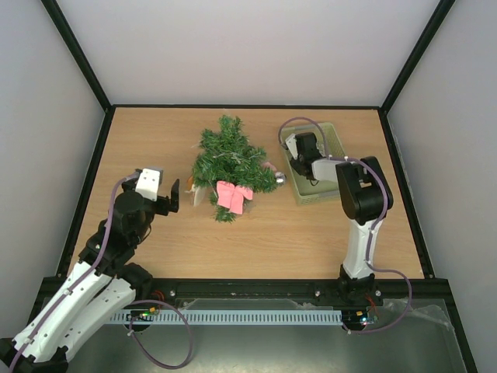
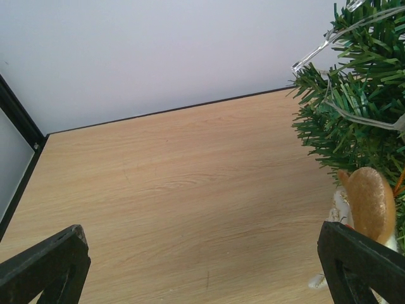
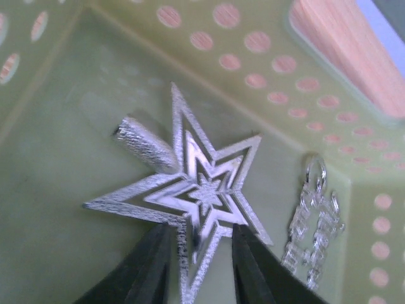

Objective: Decorate the small christmas tree
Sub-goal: Adjust the decoration item on the Christmas tree, then pick up the decoration item from the storage box.

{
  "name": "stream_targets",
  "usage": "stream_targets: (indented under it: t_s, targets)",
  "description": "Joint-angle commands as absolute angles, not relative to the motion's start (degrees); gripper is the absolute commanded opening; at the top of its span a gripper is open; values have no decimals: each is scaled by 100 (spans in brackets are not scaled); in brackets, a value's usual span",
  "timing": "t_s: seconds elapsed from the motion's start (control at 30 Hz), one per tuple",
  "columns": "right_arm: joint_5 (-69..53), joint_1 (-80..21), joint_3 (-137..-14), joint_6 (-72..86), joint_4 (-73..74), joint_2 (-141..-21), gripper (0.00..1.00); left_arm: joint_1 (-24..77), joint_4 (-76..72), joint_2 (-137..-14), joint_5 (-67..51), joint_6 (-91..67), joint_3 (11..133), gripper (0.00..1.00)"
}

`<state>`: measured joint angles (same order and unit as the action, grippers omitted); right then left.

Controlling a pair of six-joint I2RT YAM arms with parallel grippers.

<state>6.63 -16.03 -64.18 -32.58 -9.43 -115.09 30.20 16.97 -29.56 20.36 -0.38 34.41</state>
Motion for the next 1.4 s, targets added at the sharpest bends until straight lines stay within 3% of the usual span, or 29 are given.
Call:
stream_targets:
  t_s: [0.0, 0.07, 0.13, 0.57, 0.77, 0.8, 0.9, 1.03, 1.2, 1.37]
  targets:
    - [803, -1593, -6653, -3533, -696, -11905, 18, 2983, 1528, -2892, 2145, 19, 3384, 100]
    - [851, -1581, -6625, -3458, -797, -11824, 6, 2988, 1536, -2892, 2140, 19, 3385, 100]
    - [810, -1559, -6473, -3363, -1012, -11655, 2, 2988, 1550, -2883, 2138, 9, 3384, 100]
    - [-408, -1280, -6056, -2133, -839, -10667, 2, 2984, 1546, -2988, 2235, -72, 3434, 100]
    - [-622, -1111, -6415, -1279, -420, -10622, 2, 2988, 1591, -2902, 2170, -105, 3440, 100]
    - [-515, -1044, -6640, -818, -260, -10721, 3, 2984, 1571, -2879, 2159, -105, 3429, 100]
    - [-825, -787, -7470, 754, 639, -11046, 21, 2985, 1556, -2856, 2125, -97, 3426, 100]
    - [-1619, -654, -7151, 2629, 47, -10915, 34, 2982, 1531, -2874, 2039, -75, 3413, 100]
    - [-1810, -658, -7053, 4341, -560, -11135, 39, 2984, 1521, -2892, 1977, -70, 3406, 100]
    - [-1468, -660, -6925, 5041, -721, -11295, 44, 2988, 1531, -2878, 1986, -70, 3419, 100]
